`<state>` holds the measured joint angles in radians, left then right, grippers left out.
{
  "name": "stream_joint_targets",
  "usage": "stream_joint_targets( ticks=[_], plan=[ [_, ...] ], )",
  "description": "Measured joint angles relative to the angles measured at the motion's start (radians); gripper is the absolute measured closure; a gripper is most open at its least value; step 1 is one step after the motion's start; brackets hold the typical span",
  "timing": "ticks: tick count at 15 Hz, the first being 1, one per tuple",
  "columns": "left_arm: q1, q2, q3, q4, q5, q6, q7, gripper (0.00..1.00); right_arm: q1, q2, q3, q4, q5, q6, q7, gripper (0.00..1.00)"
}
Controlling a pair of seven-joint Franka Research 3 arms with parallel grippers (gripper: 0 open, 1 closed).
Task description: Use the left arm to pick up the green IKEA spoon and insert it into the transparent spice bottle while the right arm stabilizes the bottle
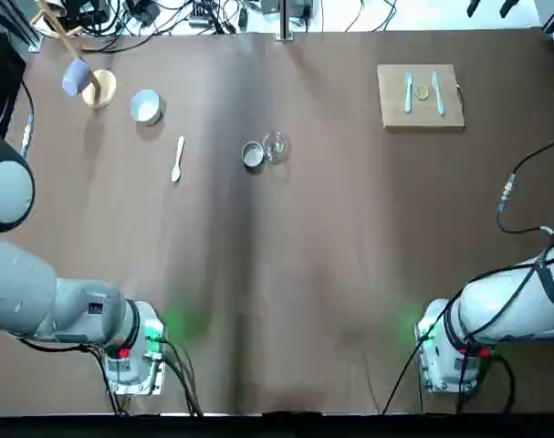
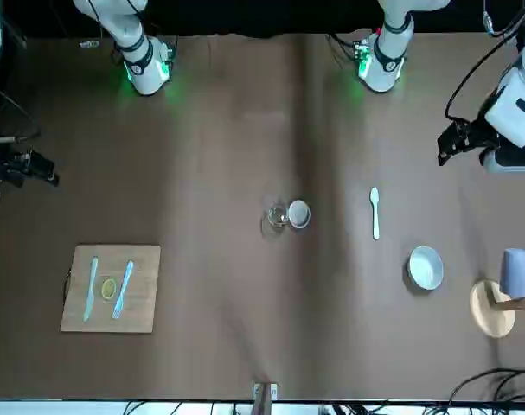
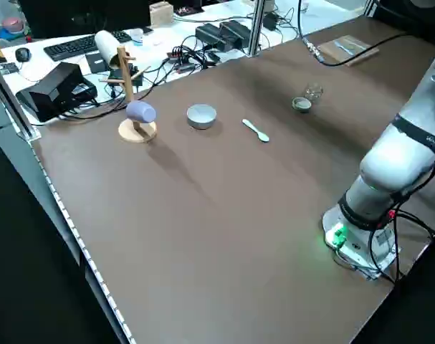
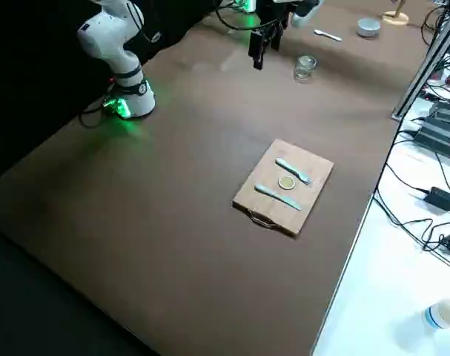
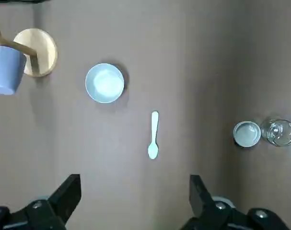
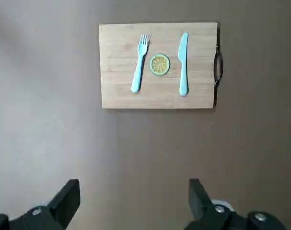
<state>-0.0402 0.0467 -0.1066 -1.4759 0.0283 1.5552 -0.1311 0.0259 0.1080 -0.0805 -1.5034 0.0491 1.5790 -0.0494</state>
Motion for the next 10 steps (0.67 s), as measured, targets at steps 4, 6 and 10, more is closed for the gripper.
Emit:
stream_joint_targets(
  ticks=[4,6,10],
  plan=[
    [-0.001,0.000,-0.001,0.000,0.000,0.000,0.003,0.00,0.000,0.000,0.000,0.000,0.000,0.000,0.000,0.00],
    [0.000,0.003,-0.001,-0.001,0.000,-0.001,0.003,0.00,0.000,0.000,0.000,0.000,0.000,0.000,0.000,0.00],
    [0.003,0.051,0.002,-0.032,0.000,-0.004,-0.030,0.00,0.003,0.000,0.002,0.000,0.000,0.000,-0.001,0.00]
  ],
)
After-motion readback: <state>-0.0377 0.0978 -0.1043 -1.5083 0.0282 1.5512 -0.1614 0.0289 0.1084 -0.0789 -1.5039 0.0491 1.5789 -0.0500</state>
